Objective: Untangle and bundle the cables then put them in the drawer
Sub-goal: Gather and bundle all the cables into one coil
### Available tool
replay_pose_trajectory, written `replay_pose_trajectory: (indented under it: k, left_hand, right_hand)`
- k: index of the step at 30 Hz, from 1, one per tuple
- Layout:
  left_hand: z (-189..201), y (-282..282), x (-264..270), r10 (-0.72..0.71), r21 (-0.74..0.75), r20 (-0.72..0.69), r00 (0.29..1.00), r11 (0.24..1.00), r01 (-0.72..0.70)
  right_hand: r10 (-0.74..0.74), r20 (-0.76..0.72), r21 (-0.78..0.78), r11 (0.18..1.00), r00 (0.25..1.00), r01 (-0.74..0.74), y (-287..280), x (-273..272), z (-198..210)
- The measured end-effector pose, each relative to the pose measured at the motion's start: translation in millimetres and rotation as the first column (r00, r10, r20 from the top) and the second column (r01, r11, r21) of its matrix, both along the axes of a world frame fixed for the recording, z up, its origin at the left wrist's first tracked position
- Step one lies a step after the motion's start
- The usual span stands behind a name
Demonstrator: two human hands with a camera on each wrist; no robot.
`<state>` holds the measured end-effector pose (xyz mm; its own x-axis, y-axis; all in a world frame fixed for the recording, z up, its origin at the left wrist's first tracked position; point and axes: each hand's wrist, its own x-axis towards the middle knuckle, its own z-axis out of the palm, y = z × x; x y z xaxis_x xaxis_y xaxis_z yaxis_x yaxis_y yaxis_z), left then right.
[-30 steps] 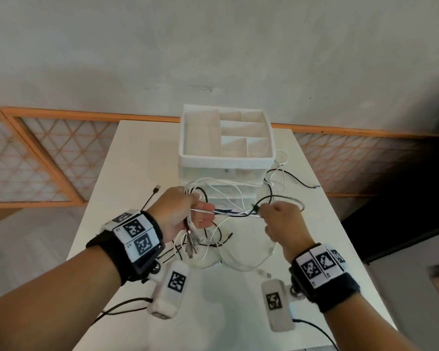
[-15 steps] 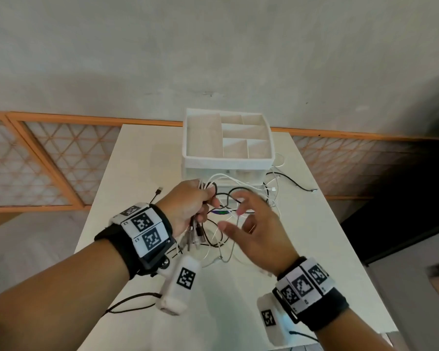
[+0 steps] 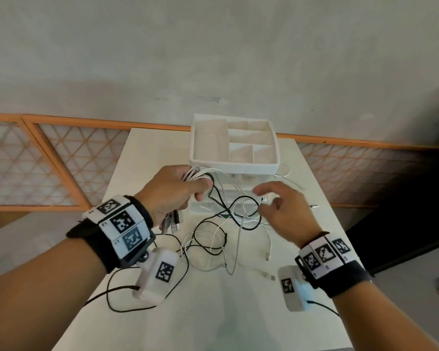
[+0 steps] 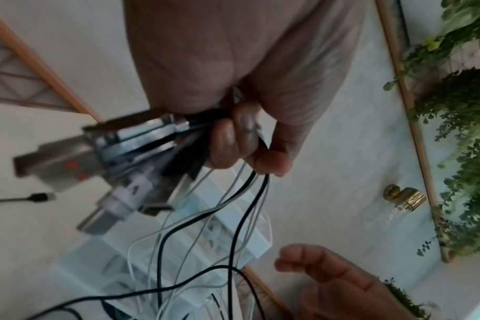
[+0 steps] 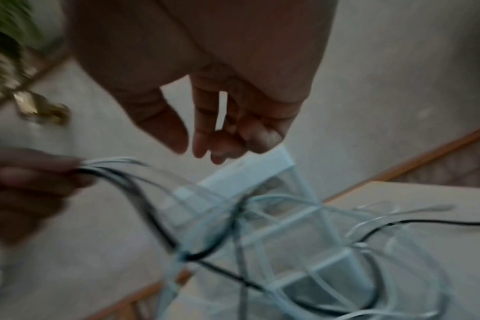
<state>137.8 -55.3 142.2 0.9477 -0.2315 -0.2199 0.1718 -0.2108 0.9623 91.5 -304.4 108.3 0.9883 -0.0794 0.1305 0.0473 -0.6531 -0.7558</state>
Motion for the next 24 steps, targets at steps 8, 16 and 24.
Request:
replay_pose_trajectory:
  k: [8, 16, 24]
  left_hand:
    - [14.8, -4.7, -1.3, 0.031, -0.174, 0.022, 0.999, 0.984, -0.027]
    - [5.0, 3.7, 1.7, 0.140, -0.188, 0.058, 0.989, 0.974, -0.127]
    - [-29.4, 15.8, -1.0, 0.214, 0.196, 0.121, 0.969, 0.952, -0.235]
  right_hand:
    - [0.049, -0.259, -0.341, 0.930, 0.965, -0.139, 11.4, -10.9, -52.7]
    - [-0.254, -0.371, -0.310, 0.940, 0.893, 0.138, -32.6, 0.0, -79.4]
    - [-0.392, 0.338, -0.042, 0.902, 0.856, 0.429, -29.8, 33.7, 38.8]
